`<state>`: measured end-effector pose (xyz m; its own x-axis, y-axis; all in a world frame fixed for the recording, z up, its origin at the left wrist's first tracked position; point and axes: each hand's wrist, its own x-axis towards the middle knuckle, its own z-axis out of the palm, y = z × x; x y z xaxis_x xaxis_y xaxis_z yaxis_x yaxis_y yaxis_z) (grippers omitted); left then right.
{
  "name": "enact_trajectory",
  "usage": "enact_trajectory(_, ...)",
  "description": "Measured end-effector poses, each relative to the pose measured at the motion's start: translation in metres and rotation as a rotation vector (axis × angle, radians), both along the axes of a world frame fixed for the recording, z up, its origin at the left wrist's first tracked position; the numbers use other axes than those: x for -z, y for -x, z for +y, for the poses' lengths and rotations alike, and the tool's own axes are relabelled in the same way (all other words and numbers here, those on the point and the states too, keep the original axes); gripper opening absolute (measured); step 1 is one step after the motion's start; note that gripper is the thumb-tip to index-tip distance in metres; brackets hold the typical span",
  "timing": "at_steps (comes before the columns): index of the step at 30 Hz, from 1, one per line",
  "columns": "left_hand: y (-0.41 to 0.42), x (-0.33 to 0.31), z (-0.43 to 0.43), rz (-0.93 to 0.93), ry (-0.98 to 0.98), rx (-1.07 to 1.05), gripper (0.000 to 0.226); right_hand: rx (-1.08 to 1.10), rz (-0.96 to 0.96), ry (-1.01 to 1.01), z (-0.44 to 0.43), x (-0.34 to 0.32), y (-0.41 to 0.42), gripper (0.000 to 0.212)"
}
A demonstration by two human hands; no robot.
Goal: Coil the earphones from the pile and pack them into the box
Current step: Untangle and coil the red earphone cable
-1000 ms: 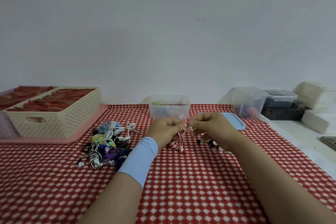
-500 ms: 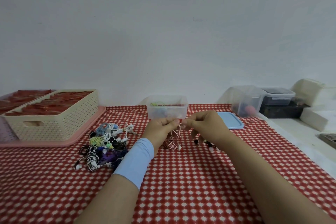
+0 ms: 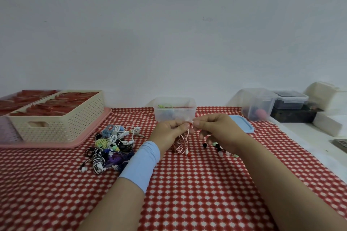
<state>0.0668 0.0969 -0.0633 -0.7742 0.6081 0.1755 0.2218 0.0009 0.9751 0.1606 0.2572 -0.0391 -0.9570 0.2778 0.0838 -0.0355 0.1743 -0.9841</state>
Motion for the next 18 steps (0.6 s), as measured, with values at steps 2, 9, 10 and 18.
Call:
enact_trajectory(2, -0.0002, -0.0002, -0.0005, -0.004, 0.007, 0.015, 0.017, -0.018, 0.005, 0.045, 0.0004, -0.0008, -0.0001, 0.015)
enact_trajectory(9, 0.0005, 0.0002, -0.0007, -0.006, 0.021, 0.036, 0.017, -0.021, -0.038, 0.092, 0.0026, -0.0043, -0.0006, 0.016)
enact_trajectory(10, -0.0005, 0.0, -0.0005, -0.008, 0.021, 0.041, 0.017, -0.016, -0.041, 0.096, 0.003, -0.0039, -0.0005, 0.018)
enact_trajectory(18, -0.0003, 0.0004, -0.002, -0.009, 0.014, 0.068, 0.014, -0.08, -0.057, 0.101, 0.0036, -0.0035, -0.0013, 0.017)
